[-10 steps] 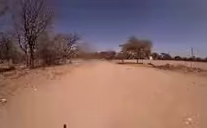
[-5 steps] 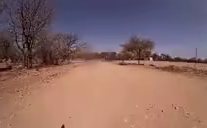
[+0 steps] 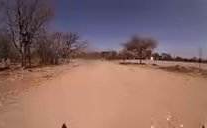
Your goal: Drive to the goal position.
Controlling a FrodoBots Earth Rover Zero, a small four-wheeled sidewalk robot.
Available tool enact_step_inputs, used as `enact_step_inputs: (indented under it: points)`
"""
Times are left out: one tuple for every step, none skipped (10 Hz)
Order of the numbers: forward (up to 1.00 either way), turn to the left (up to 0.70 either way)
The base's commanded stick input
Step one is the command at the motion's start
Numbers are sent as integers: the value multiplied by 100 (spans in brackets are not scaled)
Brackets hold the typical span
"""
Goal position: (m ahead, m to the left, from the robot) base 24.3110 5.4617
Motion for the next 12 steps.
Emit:
enact_step_inputs:
  points:
    - [100,0]
    - [100,0]
    - [100,0]
    - [100,0]
    - [100,0]
    - [100,0]
    - [100,0]
    - [100,0]
    - [100,0]
    - [100,0]
    - [100,0]
    - [100,0]
